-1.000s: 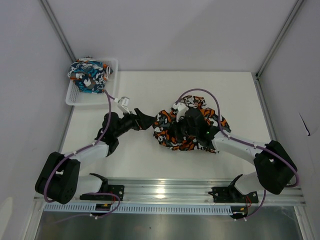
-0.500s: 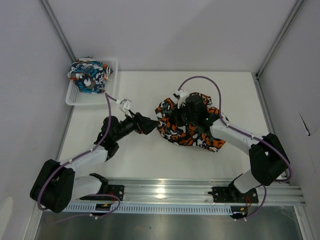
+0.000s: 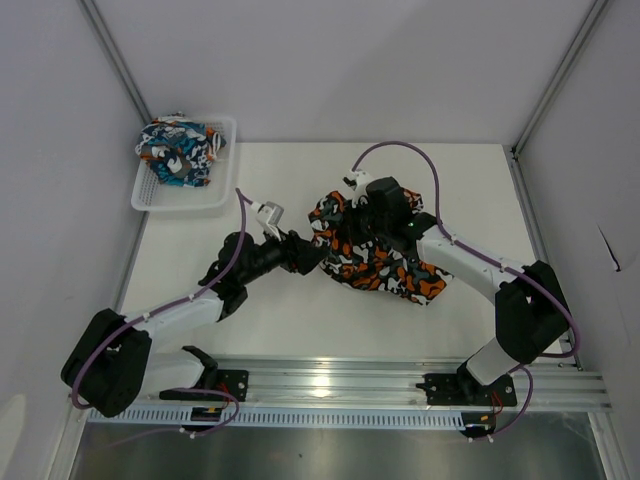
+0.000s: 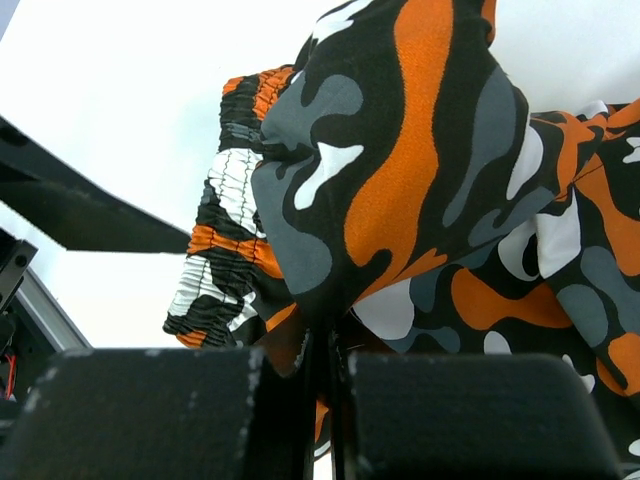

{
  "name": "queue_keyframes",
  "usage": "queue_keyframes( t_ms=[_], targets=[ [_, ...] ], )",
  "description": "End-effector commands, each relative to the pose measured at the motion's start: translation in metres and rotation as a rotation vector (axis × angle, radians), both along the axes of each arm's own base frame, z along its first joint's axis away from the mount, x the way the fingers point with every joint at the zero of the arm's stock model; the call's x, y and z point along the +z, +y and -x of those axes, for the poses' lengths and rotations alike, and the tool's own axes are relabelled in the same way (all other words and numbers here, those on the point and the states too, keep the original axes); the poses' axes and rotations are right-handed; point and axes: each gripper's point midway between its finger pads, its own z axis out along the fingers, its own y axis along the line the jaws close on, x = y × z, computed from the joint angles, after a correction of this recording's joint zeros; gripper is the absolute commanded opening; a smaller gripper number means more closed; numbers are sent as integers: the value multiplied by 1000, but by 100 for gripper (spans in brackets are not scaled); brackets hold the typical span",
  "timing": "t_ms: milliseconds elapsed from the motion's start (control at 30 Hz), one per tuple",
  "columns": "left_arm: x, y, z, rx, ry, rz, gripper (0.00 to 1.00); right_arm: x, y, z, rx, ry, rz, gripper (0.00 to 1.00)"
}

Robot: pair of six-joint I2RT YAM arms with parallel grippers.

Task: Fold and stack the shorts

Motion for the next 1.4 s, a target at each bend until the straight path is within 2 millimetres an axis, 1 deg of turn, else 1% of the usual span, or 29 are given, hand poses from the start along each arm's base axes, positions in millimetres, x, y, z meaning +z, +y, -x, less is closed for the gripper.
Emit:
queue_keyframes(
  t_ms=[0,67,167,300,333,433,600,633,900,967,1100,1133,1167,1233,1267,1300,1367],
  targets=[
    [19,-1,-9,26,-84,0,79,25,6,-1,20,-33,-43,2],
    [26,-1,-8,24,-115,13,77,25,7,1,31,-32,-50,2],
    [28,-5,-5,10,-126,9,72,25,8,3,39,-25,-55,3],
    [22,-10,-4,-7,-111,-8,71,27,8,4,42,-24,-61,3],
    [22,-12,-4,-13,-111,-9,67,26,9,4,45,-20,-60,3],
    [23,-16,-1,-33,-114,-11,63,29,10,5,50,-19,-68,3],
    [22,-23,2,-71,-109,-9,63,31,12,6,59,-4,-81,2],
    [19,-24,2,-73,-101,-12,63,33,14,6,62,-5,-87,3],
    [23,-26,5,-89,-118,-9,63,43,17,10,99,23,-114,3],
    [23,-26,7,-93,-125,-8,63,44,15,10,101,36,-114,3],
    [28,-28,11,-111,-148,3,62,44,14,15,132,66,-111,3],
    [34,-30,13,-126,-159,12,62,46,13,12,134,70,-114,3],
    [31,-30,15,-132,-158,12,63,45,13,13,141,80,-114,3],
    [35,-31,20,-157,-172,21,65,47,11,14,167,99,-117,3],
    [38,-32,22,-168,-182,27,66,42,12,15,177,118,-113,3],
    [40,-32,25,-180,-190,31,66,42,12,19,200,141,-118,3],
    [45,-34,30,-204,-207,38,64,42,11,21,227,155,-128,3]
  ],
)
